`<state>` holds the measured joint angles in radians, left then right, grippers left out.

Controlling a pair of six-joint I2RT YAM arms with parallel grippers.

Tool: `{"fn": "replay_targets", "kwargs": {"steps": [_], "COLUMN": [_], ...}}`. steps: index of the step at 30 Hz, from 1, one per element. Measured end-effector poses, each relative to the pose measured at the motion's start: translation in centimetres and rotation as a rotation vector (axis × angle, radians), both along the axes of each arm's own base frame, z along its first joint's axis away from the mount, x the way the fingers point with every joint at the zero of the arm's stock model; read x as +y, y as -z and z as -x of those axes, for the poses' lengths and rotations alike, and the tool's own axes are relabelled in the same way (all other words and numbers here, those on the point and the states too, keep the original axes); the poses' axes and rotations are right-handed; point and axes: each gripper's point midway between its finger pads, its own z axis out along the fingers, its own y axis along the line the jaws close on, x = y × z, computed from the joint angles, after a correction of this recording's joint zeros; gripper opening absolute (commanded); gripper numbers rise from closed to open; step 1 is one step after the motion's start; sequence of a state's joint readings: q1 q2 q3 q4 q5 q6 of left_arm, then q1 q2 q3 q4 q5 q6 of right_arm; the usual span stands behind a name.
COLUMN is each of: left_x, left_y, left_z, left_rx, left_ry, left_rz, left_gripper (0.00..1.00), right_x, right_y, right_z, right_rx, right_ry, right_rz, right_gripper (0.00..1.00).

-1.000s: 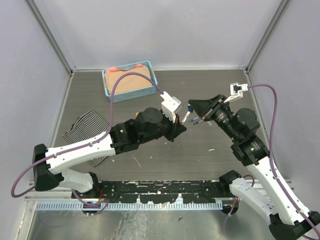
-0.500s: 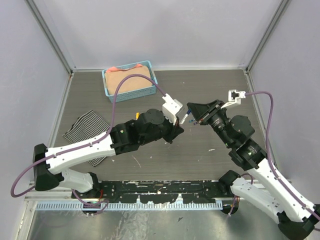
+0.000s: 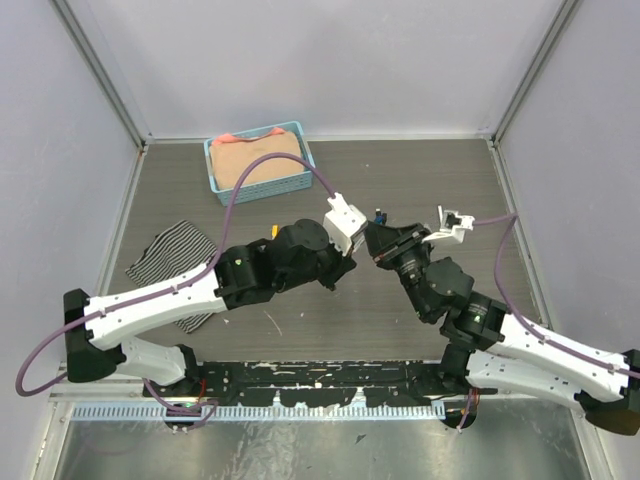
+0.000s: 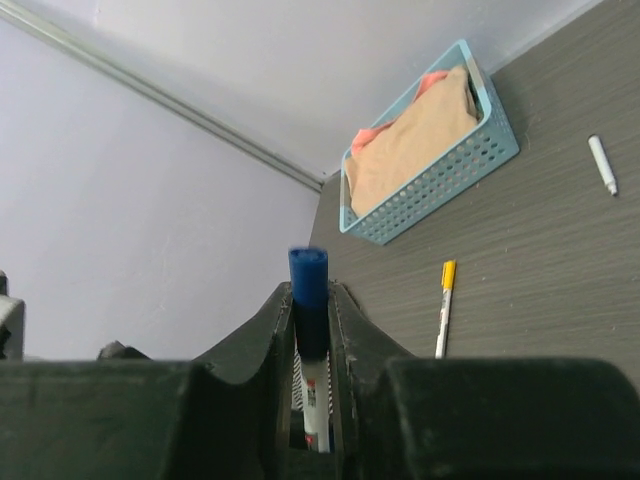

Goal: Insert the pens into the pen caps
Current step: Insert the pen cap onto the pen, then press the pen cap onto the pen.

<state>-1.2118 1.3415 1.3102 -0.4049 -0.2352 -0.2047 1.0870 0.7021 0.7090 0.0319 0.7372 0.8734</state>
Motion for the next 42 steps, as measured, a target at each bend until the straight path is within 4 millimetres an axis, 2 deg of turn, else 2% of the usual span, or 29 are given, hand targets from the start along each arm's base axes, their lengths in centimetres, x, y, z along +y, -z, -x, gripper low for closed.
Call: {"fn": "replay_targets", "kwargs": {"steps": [2,6,10,13,16,19,23,25,28,32,37,42], "left_x": [0.3,0.4,-0.1,-1.0,-1.3,-1.2,0.6,1.1,1.5,1.6,1.9,2.3], "left_y": [0.0,-0.5,-0.8,-2.2,-4.2,-6.4,-8.6,-9.2,-8.9,-7.2,-5.2,-4.6], "left_z": [-0.1,-0.4,0.3,0.7,1.2,1.3,-0.7,-1.0,-1.0,-1.0,-0.5,0.3], "left_rx": [-0.007,-0.030,-0.025,-0.031,-0.042,-0.070,-0.110,-0.120,-0.116,-0.100,-0.082,-0.078], "left_ry": [-0.008,-0.013,0.028,0.058,0.085,0.079,-0.023,-0.048,-0.059,-0.062,-0.044,-0.003], "left_rz": [-0.011,-0.006,0.012,0.073,0.148,0.224,0.302,0.328,0.331,0.301,0.262,0.254], "left_gripper": [0.00,0.00,0.00,0.00,0.00,0.00,0.00,0.00,0.00,0.00,0.00,0.00], "right_x": [0.8,3.1,2.5,1.7,1.3,1.1,0.3,0.0,-0.6,-1.2,-1.7,-1.2], "right_y": [0.6,2.5,1.9,0.5,-1.8,-4.2,-4.9,-5.3,-6.4,-7.6,-10.1,-11.0], "right_z": [0.3,2.5,3.2,3.5,4.0,4.7,5.2,5.3,5.3,5.2,4.9,4.5], "right_rx": [0.018,0.062,0.066,0.048,0.018,-0.014,-0.038,-0.052,-0.083,-0.106,-0.136,-0.134], "right_ry": [-0.003,-0.083,-0.078,-0.075,-0.095,-0.128,-0.148,-0.150,-0.148,-0.134,-0.102,-0.077], "right_rz": [0.001,0.007,0.013,0.059,0.110,0.141,0.221,0.246,0.267,0.270,0.247,0.249], "right_gripper": [0.00,0.00,0.00,0.02,0.29,0.47,0.57,0.60,0.65,0.69,0.69,0.68]}}
